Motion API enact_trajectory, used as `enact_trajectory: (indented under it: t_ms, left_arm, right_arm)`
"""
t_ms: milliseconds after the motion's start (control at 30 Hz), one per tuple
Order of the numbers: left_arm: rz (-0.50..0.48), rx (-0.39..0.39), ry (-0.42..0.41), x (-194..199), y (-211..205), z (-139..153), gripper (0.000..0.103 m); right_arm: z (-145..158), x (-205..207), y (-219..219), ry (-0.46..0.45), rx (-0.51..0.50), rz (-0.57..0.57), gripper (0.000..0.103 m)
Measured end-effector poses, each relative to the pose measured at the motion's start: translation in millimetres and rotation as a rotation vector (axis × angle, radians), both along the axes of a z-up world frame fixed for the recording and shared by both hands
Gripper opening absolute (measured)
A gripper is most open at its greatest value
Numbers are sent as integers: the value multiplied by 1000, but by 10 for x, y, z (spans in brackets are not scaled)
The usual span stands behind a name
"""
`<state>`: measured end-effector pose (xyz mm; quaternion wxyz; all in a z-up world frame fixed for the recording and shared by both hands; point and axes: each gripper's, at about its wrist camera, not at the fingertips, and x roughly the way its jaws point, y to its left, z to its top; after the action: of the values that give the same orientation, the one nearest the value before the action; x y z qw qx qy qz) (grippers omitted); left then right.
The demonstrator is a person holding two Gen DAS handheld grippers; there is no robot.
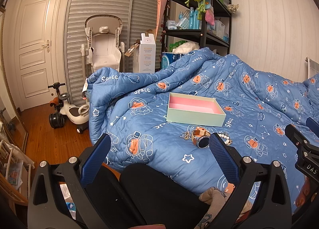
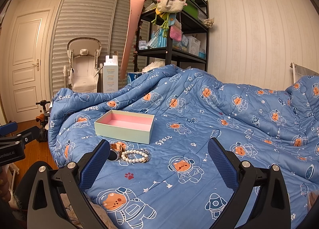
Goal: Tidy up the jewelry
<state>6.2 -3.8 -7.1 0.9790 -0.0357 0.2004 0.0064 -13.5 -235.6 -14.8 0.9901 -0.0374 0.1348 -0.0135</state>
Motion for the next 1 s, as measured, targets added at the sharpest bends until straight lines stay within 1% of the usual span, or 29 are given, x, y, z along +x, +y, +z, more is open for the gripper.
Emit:
enact_trajectory:
  t_ms: [800, 900, 1000]
  left_arm:
    - [0, 2, 2, -9, 3, 13, 97]
    - [-5, 4, 10, 8, 1, -79, 97]
    - [-10, 4, 13, -25, -28, -112, 97]
  right_arm:
    - [31, -10, 13, 3, 1, 0, 97]
    - [46, -24, 10, 7, 2, 1, 97]
    - [-26, 22, -60, 14, 3, 3, 97]
